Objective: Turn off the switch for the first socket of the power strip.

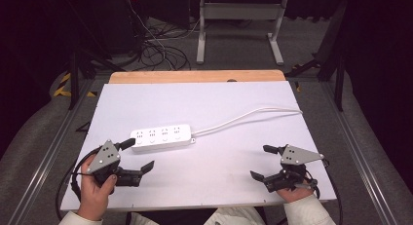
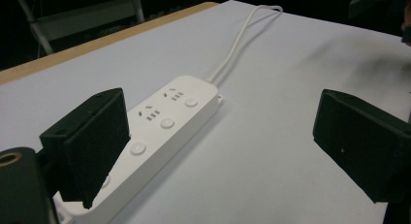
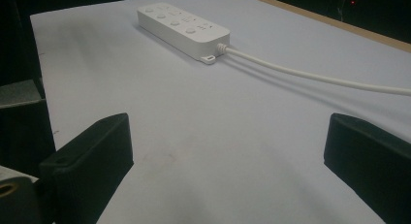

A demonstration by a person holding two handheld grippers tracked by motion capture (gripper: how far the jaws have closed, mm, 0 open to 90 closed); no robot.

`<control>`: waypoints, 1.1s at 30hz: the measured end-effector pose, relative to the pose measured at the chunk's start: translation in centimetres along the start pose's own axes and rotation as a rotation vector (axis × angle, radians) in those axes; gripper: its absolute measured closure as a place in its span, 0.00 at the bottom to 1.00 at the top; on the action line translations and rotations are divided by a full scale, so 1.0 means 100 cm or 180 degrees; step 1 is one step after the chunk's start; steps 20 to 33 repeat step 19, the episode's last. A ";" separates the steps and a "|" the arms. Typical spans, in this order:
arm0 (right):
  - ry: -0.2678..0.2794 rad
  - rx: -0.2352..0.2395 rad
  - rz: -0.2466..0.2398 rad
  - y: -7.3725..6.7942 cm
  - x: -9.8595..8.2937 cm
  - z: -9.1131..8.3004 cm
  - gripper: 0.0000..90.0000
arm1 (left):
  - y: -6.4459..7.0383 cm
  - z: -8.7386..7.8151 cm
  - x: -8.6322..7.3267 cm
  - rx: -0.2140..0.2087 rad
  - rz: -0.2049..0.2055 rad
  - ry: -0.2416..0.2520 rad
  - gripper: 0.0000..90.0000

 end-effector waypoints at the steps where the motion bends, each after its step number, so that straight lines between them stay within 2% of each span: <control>1: -0.0003 -0.0002 -0.0002 0.000 0.000 0.000 0.05 | -0.002 -0.003 -0.004 0.0027 -0.0015 -0.0004 0.07; 4: -0.0004 -0.0014 0.0001 0.001 0.000 0.000 0.05 | -0.007 -0.009 -0.022 0.0038 -0.0038 -0.0013 0.07; 5: -0.0003 -0.0019 0.0007 0.001 0.000 0.000 0.05 | -0.007 -0.009 -0.022 0.0038 -0.0038 -0.0013 0.07; 8: 0.0009 -0.0024 0.0003 0.001 0.000 0.000 0.05 | -0.009 -0.011 -0.033 0.0102 0.0222 -0.0089 0.06; 12: 0.0030 -0.0014 0.0010 0.001 0.001 -0.001 0.04 | -0.005 -0.011 -0.036 0.0038 0.0135 -0.0069 0.06; 14: 0.0049 -0.0006 0.0005 0.001 0.001 -0.001 0.04 | -0.004 -0.010 -0.037 0.0042 0.0050 -0.0080 0.06; 17: 0.0077 0.0013 0.0026 0.000 0.002 -0.001 0.04 | -0.003 -0.009 -0.035 0.0015 -0.0161 -0.0048 0.06; 19: 0.0088 0.0015 0.0026 0.001 0.003 -0.002 0.03 | -0.003 -0.010 -0.034 -0.0003 -0.0210 -0.0039 0.07; 33: 0.0088 0.0015 0.0026 0.001 0.003 -0.002 0.03 | -0.003 -0.010 -0.034 -0.0003 -0.0210 -0.0039 0.07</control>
Point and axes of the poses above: each handheld gripper's, and its own axes: z roughly forward along the jaws, x roughly out of its top, y roughly to its right, the point moved 10 cm from there along z, roughly forward along the jaws, and after that the axes turned 10 degrees about y, right-handed, at the moved point
